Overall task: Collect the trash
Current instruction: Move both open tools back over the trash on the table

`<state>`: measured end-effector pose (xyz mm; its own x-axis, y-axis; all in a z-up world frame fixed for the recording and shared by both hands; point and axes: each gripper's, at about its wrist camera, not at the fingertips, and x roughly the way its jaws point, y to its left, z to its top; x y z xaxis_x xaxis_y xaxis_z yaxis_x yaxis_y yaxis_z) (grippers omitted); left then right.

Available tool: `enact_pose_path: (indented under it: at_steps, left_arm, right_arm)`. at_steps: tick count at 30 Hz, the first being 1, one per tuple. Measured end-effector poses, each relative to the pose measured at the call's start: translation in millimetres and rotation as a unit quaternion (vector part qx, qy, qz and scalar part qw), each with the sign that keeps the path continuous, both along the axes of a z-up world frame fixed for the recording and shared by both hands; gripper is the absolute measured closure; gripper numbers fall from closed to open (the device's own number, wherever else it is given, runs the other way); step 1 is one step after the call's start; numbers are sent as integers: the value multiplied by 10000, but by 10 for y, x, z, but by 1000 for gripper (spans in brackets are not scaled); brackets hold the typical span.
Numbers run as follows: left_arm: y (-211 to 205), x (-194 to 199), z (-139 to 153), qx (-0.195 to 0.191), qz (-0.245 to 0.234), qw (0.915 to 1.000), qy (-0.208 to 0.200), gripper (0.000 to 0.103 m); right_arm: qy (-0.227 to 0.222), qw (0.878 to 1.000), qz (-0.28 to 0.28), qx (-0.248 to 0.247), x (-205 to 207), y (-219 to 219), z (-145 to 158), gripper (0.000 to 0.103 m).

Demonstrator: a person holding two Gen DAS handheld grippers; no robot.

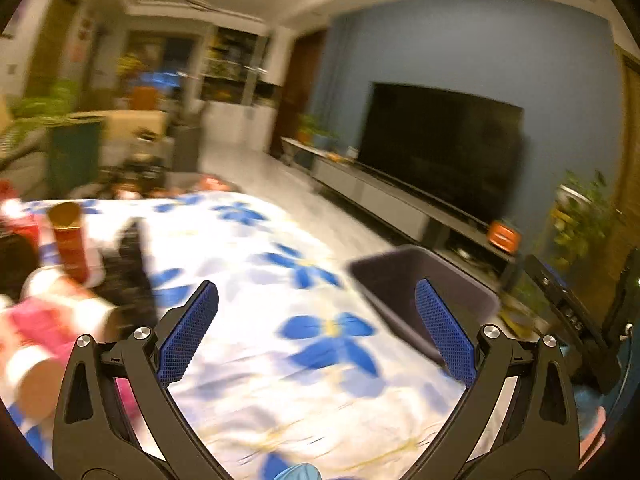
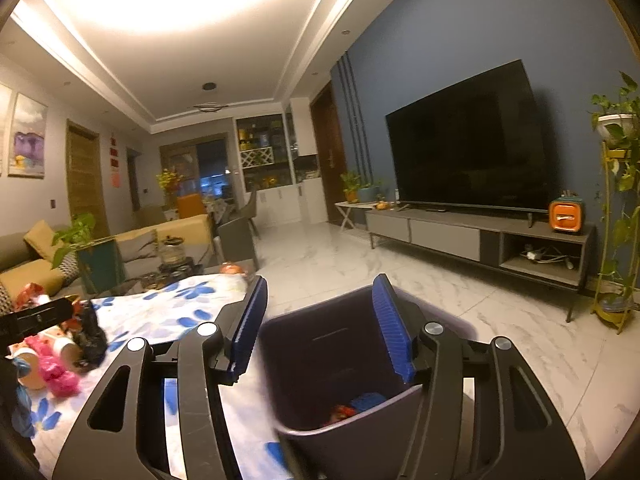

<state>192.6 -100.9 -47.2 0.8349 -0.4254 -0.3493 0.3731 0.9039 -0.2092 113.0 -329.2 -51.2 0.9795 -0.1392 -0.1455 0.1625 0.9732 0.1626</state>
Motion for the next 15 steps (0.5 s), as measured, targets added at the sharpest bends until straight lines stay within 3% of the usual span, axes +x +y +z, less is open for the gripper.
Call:
enact_pose_path:
  at_steps: [5,8,15]
  left_arm:
    - [502,-306,-4,307,903,9951,-255,6]
    - [807,-485,-52,407,1510,9872,-327,6]
    - [1199,-741,-199,785,2161,9727,-319,6]
  right_arm:
    - [19,9995,326,-56,-14,316,30,41]
    - [47,9983,564,-103,-2,530,36,40]
    - [137,9938,1090,-144,21,1031,12,40]
